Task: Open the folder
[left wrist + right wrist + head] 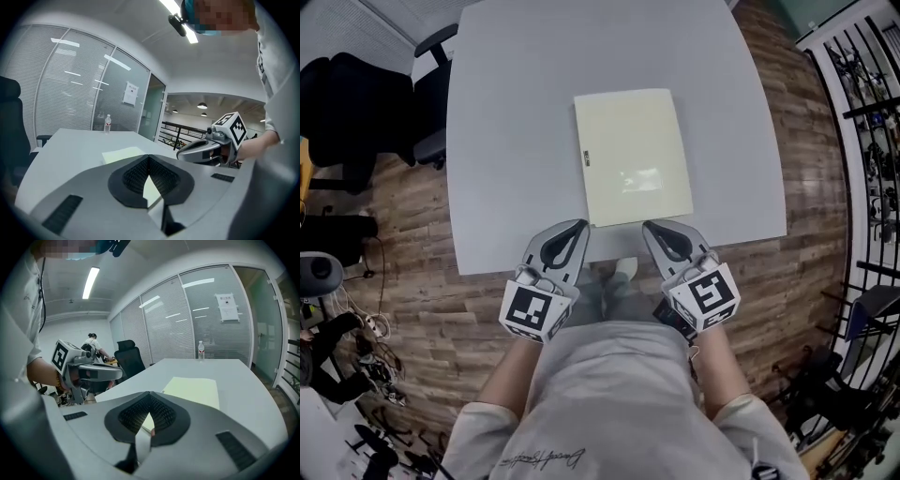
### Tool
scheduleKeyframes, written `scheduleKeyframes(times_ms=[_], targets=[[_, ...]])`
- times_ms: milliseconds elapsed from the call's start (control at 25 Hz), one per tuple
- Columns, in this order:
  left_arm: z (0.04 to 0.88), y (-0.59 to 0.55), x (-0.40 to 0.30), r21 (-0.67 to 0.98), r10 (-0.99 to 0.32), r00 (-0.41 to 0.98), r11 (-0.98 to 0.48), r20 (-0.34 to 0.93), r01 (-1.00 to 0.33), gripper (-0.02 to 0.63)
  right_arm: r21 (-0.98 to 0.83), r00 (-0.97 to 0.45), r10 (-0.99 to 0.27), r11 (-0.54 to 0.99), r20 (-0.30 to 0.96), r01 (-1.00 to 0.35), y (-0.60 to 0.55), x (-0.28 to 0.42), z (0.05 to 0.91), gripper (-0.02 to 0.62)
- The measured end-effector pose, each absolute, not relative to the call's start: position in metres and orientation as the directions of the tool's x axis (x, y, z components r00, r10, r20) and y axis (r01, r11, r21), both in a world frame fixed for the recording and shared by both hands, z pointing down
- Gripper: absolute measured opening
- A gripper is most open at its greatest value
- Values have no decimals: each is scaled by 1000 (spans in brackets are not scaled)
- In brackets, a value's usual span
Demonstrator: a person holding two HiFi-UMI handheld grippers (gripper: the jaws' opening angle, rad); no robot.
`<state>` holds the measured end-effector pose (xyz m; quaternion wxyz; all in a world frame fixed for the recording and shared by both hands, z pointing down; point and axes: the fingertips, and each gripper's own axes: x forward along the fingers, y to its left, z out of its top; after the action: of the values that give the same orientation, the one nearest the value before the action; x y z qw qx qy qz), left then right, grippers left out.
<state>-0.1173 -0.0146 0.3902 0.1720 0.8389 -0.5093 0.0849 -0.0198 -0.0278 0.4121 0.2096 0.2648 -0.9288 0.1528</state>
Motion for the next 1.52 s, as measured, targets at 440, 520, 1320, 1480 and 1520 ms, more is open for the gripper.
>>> scheduleKeyframes(times_ms=[440,520,1320,1480,1520], targets=[[430,-12,-128,232,-807,461,-400,368,-886,9,-83,-751,-365,871,551,-484,-28,-38,450,25],[438,-11,-128,228,-800,462,-403,383,-887,9,-74,-740,-353,877,573,-476,-27,-41,458,47],[482,-10,-131,246,-774,437,-362,458,-899,9,222,-597,-290,957,748,-188,-6,-59,534,225],[488,-8,-132,256,-774,431,-349,463,-902,9,283,-575,-301,951,761,-123,-2,-64,544,233],[488,-8,-132,257,-774,431,-348,463,-902,9,300,-569,-307,948,762,-110,-2,-66,547,238]])
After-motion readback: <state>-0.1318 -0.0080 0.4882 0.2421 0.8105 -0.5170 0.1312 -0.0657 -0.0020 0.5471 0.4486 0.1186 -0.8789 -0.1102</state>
